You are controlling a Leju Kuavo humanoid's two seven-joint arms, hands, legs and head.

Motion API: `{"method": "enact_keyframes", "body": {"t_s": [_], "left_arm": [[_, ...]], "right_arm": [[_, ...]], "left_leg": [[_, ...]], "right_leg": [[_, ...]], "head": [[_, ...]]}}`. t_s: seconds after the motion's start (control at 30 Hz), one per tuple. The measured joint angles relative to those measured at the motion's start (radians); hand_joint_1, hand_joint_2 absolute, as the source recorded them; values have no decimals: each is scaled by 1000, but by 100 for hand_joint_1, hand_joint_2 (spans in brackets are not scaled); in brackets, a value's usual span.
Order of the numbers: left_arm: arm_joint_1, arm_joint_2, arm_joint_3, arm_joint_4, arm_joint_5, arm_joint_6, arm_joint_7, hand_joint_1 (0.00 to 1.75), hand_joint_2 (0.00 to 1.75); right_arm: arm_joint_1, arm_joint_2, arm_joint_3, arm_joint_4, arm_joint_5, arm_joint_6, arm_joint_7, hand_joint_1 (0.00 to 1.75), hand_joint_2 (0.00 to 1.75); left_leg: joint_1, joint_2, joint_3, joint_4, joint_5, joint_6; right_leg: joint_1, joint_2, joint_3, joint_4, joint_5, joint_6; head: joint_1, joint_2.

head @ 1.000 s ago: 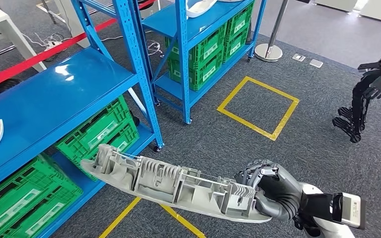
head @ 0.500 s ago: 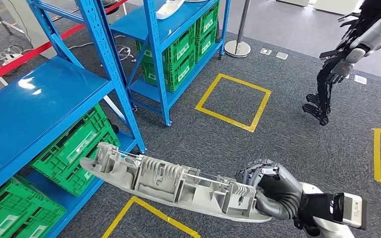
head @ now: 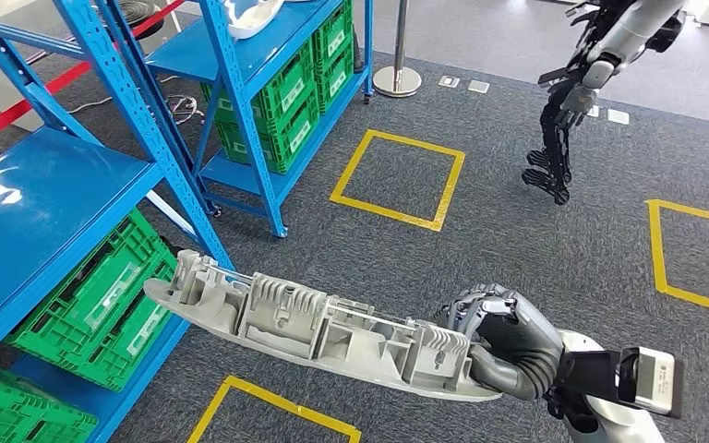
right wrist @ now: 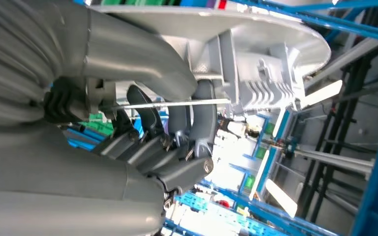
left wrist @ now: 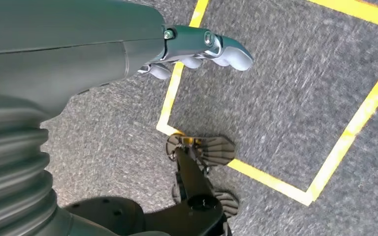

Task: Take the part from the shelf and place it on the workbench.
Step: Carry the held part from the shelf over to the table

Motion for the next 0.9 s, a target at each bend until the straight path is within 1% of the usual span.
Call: {"method": "enact_keyframes", "body": {"t_s": [0.03,0.07,0.1,0.13,0.17,0.2,0.23,0.27,0.3,0.33,0.37,0.4,0.47,0.5,0.53,0.57,0.6,0.63,0.67,0.7,0.73,0.77,0.8,0.83,0.87,0.9], "left_arm": [[-1,-1,0,0,-1,0,0,0,175],[-1,-2,0,0,-1,0,1,0,175],[-1,-2,0,1,-1,0,1,0,175],[1,-3,0,1,-2,0,1,0,175],[3,-3,0,1,-1,0,2,0,175],[4,-3,0,1,-1,0,2,0,175],[5,-3,0,1,-1,0,3,0,175],[6,-3,0,1,-1,0,3,0,175],[5,-2,0,1,-1,0,3,0,175],[5,-3,0,1,-1,0,3,0,175],[5,-3,0,1,-1,0,3,0,175],[5,-3,0,2,-1,0,3,0,175],[4,-4,0,2,-1,0,1,0,175],[4,-4,0,1,-1,0,0,0,175],[3,-4,0,1,0,0,-1,0,175],[3,-4,0,1,0,0,-2,0,175],[4,-4,0,1,0,0,-2,0,175],[5,-3,0,1,1,0,-2,0,175],[6,-3,0,1,1,0,-2,0,175],[6,-3,0,1,1,0,-2,0,175],[6,-3,0,1,1,0,-2,0,175],[5,-3,0,1,1,0,-1,0,175],[5,-4,0,1,1,0,1,0,175],[4,-4,0,1,1,0,3,0,175],[3,-4,0,1,1,0,6,0,175],[2,-4,0,1,1,0,11,0,175]], "right_arm": [[-1,0,0,-1,-1,0,0,175,175],[-1,1,1,-2,-3,0,0,175,175],[-2,1,1,-2,-5,1,-1,175,175],[-2,2,1,-2,-7,2,-2,175,175],[-2,2,2,-2,-8,2,-3,175,175],[-2,2,2,-2,-9,3,-4,175,175],[-2,2,2,-2,-10,3,-4,175,175],[-2,2,2,-2,-11,3,-4,175,175],[-3,2,2,-2,-11,3,-4,175,175],[-4,2,2,-2,-12,3,-4,175,175],[-5,2,3,-2,-12,3,-4,175,175],[-5,2,3,-2,-13,3,-5,175,175],[-1,0,3,-2,-16,3,-11,175,175],[1,-3,3,-2,-18,3,-15,175,175],[2,-6,2,-2,-20,4,-19,175,175],[2,-8,2,-2,-23,4,-22,175,175],[3,-9,2,-2,-25,4,-25,175,175],[3,-10,2,-1,-26,5,-26,175,175],[4,-10,2,-1,-27,5,-26,175,175],[6,-11,2,0,-27,5,-26,175,175],[7,-12,2,0,-27,5,-26,175,175],[8,-13,2,0,-28,5,-26,175,175],[8,-14,2,0,-29,5,-26,175,175],[9,-15,1,0,-30,6,-27,175,175],[9,-15,1,0,-31,6,-28,175,175],[10,-15,0,0,-32,6,-30,175,175]], "left_leg": [[2,-22,-12,28,-19,-5],[4,-48,-35,79,-49,-10],[4,-66,-68,149,-83,-12],[5,-74,-101,219,-111,-15],[5,-76,-127,269,-123,-16],[6,-77,-136,281,-114,-16],[7,-79,-124,250,-85,-16],[9,-86,-97,187,-45,-15],[11,-104,-65,115,-12,-14],[14,-122,-38,55,11,-12],[15,-136,-22,17,20,-9],[15,-143,-17,3,19,-4],[12,-126,-16,-2,22,12],[12,-116,-14,-5,25,20],[12,-105,-13,-9,28,28],[12,-94,-13,-12,29,34],[10,-83,-13,-12,29,37],[7,-71,-14,-12,28,39],[5,-59,-15,-11,27,40],[4,-46,-15,-10,26,41],[2,-35,-15,-9,25,41],[2,-25,-14,-8,24,41],[1,-15,-12,-8,22,39],[-2,-7,-11,-7,19,36],[-3,0,-10,-6,17,32],[-5,6,-8,-7,16,27]], "right_leg": [[-4,7,1,-3,2,-5],[-6,14,2,-4,4,-9],[-6,22,1,-4,4,-11],[-6,31,1,-4,3,-12],[-6,42,1,-4,3,-12],[-6,54,2,-3,4,-12],[-7,65,3,-2,3,-11],[-8,77,4,-1,3,-9],[-8,88,5,1,3,-5],[-7,99,3,3,2,0],[-7,109,-1,5,3,7],[-8,119,-5,6,5,14],[-12,134,-11,4,9,29],[-12,125,-16,12,4,34],[-11,106,-28,37,-12,38],[-10,81,-49,82,-38,41],[-8,55,-80,145,-71,43],[-8,41,-113,213,-102,45],[-9,35,-139,267,-120,46],[-9,32,-148,288,-120,46],[-8,29,-136,267,-102,44],[-7,22,-104,209,-70,42],[-5,5,-63,133,-41,37],[-1,-12,-27,67,-19,31],[2,-23,-5,24,-8,25],[6,-29,3,5,-7,19]], "head": [[-2,0],[-4,0],[-6,0],[-7,0],[-8,0],[-9,0],[-9,0],[-10,0],[-10,0],[-11,0],[-11,0],[-11,0],[-11,0],[-10,0],[-7,0],[-4,0],[-1,0],[1,0],[1,0],[1,0],[2,0],[2,0],[2,0],[2,0],[2,0],[2,0]]}}
